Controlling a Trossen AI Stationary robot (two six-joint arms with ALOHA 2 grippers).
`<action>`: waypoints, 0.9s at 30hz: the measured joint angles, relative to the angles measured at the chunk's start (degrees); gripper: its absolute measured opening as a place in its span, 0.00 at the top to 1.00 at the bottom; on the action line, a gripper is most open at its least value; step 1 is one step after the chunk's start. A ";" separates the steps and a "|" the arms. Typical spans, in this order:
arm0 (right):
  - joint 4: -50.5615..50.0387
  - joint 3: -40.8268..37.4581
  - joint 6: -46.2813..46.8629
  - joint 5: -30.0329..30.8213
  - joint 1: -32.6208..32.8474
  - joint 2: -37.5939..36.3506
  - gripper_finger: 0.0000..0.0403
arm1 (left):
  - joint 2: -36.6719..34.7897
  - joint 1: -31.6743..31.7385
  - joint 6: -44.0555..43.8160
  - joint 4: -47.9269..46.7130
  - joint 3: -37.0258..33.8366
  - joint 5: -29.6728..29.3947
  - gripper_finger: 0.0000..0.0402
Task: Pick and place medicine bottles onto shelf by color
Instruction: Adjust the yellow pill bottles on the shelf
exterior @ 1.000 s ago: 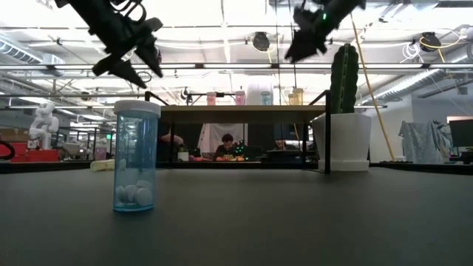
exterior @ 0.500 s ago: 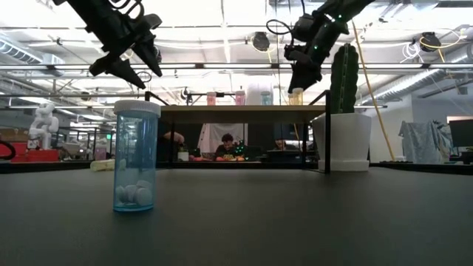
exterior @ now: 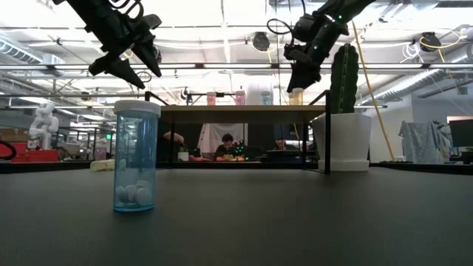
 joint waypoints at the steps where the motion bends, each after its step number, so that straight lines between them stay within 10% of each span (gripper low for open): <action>1: 0.65 0.00 0.00 0.04 0.00 0.00 0.48 | 0.00 0.00 0.00 0.00 0.00 0.00 0.36; 27: -1.65 -0.05 -0.24 -2.78 0.09 1.94 0.48 | 0.00 0.26 0.06 -0.55 0.04 -0.50 0.37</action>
